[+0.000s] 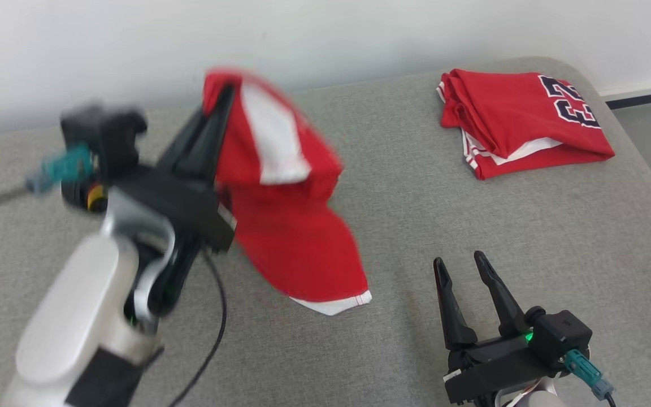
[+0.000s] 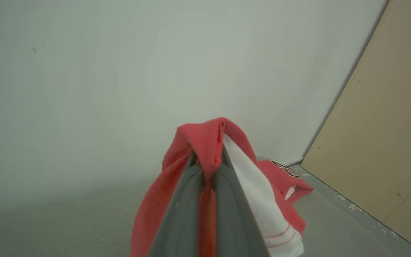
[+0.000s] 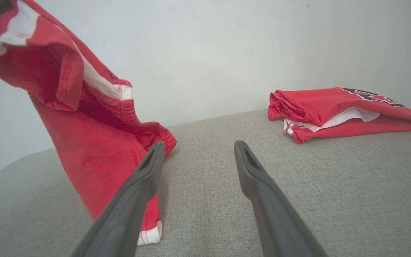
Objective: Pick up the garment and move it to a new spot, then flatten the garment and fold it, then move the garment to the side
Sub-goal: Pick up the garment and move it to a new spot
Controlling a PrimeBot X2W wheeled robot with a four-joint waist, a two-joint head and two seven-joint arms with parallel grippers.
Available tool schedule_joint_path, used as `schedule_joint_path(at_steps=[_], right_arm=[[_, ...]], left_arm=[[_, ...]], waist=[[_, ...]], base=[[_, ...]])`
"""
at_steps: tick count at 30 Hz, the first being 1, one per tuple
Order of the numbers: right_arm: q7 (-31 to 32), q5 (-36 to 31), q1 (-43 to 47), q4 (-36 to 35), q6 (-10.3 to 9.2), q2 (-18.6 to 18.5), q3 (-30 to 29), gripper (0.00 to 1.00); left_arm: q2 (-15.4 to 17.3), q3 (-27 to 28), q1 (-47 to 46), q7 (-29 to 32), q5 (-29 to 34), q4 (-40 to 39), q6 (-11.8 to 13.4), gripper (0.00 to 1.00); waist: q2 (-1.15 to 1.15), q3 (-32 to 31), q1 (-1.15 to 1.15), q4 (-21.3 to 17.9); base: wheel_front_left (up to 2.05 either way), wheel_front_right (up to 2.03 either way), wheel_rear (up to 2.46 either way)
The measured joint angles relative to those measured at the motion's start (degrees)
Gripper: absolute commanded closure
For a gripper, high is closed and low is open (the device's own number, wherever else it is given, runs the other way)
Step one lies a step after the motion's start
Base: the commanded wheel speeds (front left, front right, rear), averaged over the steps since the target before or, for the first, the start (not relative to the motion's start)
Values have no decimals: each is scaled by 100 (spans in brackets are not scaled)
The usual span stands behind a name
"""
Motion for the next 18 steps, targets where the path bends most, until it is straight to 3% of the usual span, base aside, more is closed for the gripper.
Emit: schedule_joint_path(at_steps=[10,18], right_arm=[[0,-38,75,49,0,0,37,0],[0,-88,111,88,0,0,18,0]], left_arm=[[179,308,1892,-722,-378,563,144,100],[112,255,2431,-1056,-410,1327,67,100]], waist=[[0,-48,0,128],[0,-119,0,265]], base=[[0,0,0],[0,0,0]])
